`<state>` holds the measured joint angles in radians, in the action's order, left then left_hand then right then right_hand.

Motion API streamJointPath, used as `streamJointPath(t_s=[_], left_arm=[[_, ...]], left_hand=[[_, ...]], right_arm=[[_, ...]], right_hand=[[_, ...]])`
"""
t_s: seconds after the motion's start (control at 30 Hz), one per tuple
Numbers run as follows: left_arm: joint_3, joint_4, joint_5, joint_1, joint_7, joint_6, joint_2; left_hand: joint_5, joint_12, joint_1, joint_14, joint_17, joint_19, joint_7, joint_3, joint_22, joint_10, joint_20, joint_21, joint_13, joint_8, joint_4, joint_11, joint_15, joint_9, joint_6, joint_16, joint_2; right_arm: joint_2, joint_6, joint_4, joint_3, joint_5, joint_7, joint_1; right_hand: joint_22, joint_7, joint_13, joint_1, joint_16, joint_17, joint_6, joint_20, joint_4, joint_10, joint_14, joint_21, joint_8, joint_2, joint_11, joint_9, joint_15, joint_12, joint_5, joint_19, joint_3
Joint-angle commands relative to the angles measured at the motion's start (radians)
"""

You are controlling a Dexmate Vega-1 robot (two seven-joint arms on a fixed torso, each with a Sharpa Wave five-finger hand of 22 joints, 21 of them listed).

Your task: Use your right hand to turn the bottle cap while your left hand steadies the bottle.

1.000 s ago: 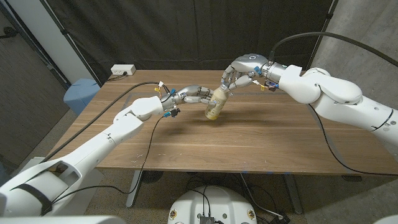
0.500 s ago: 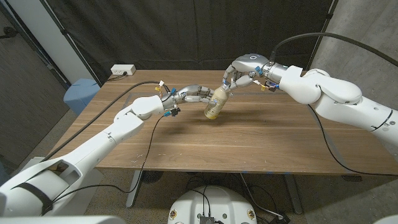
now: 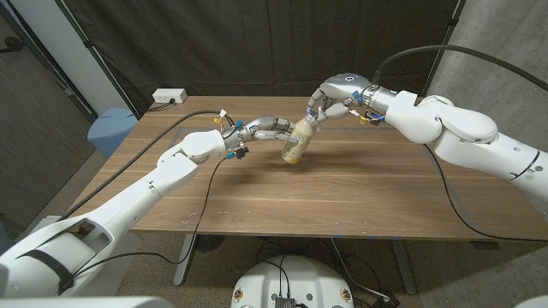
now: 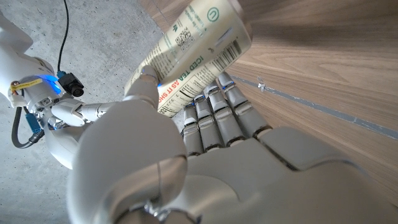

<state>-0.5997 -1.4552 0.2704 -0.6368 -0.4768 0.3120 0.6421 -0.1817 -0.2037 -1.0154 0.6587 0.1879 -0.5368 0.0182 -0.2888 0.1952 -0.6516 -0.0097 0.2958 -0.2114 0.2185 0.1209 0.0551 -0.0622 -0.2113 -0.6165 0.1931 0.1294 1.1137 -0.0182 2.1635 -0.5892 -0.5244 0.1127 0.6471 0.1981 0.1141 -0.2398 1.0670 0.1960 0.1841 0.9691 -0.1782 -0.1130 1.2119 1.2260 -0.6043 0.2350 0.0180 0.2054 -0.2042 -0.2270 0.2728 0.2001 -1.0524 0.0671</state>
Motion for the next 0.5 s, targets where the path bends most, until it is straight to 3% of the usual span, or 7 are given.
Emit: streamJointPath(t_s=[0.03, 0.2, 0.27, 0.5], left_arm=[[0.006, 0.046, 0.065, 0.017, -0.067, 0.003, -0.025], [0.012, 0.055, 0.073, 0.019, -0.079, 0.001, -0.029], [0.015, 0.056, 0.073, 0.019, -0.079, 0.0, -0.029], [0.021, 0.055, 0.077, 0.019, -0.088, -0.005, -0.028]], left_hand=[[-0.004, -0.002, -0.006, 0.012, 0.004, -0.019, 0.006, -0.033, 0.001, -0.004, 0.001, 0.007, -0.004, 0.007, -0.025, 0.007, -0.016, -0.003, -0.012, 0.011, 0.007], [-0.004, -0.003, -0.007, 0.014, 0.004, -0.027, 0.008, -0.034, 0.001, -0.008, 0.005, 0.011, -0.004, 0.006, -0.024, 0.006, -0.013, -0.003, -0.013, 0.011, 0.007], [-0.004, -0.004, -0.008, 0.015, 0.004, -0.029, 0.006, -0.034, 0.001, -0.011, 0.005, 0.011, -0.004, 0.006, -0.024, 0.005, -0.014, -0.003, -0.013, 0.012, 0.007], [-0.004, -0.004, -0.008, 0.017, 0.004, -0.029, 0.006, -0.035, 0.001, -0.01, 0.006, 0.012, -0.004, 0.007, -0.024, 0.003, -0.014, -0.003, -0.014, 0.012, 0.007]], right_arm=[[0.003, 0.097, -0.044, -0.002, -0.031, -0.092, 0.004], [0.004, 0.125, -0.054, -0.006, -0.053, -0.103, 0.0], [0.005, 0.131, -0.054, -0.009, -0.061, -0.095, -0.005], [0.004, 0.147, -0.051, -0.03, -0.111, -0.042, -0.033]], right_hand=[[0.005, 0.101, -0.01, 0.118, 0.003, 0.004, 0.143, -0.02, 0.003, 0.008, -0.003, -0.028, -0.006, 0.102, -0.003, -0.052, -0.004, -0.011, 0.008, 0.029, -0.02], [0.004, 0.1, -0.017, 0.136, 0.005, 0.007, 0.145, -0.019, 0.008, 0.007, -0.016, -0.063, -0.007, 0.107, -0.007, -0.062, -0.007, -0.013, 0.01, 0.053, -0.042], [0.003, 0.101, -0.026, 0.151, 0.006, 0.008, 0.141, -0.02, 0.019, 0.003, -0.031, -0.102, -0.008, 0.114, -0.007, -0.075, -0.005, -0.014, 0.02, 0.081, -0.074], [-0.002, 0.1, -0.047, 0.175, 0.006, 0.011, 0.137, -0.017, 0.037, -0.012, -0.068, -0.153, -0.001, 0.125, -0.004, -0.121, -0.007, -0.012, 0.032, 0.129, -0.118]])
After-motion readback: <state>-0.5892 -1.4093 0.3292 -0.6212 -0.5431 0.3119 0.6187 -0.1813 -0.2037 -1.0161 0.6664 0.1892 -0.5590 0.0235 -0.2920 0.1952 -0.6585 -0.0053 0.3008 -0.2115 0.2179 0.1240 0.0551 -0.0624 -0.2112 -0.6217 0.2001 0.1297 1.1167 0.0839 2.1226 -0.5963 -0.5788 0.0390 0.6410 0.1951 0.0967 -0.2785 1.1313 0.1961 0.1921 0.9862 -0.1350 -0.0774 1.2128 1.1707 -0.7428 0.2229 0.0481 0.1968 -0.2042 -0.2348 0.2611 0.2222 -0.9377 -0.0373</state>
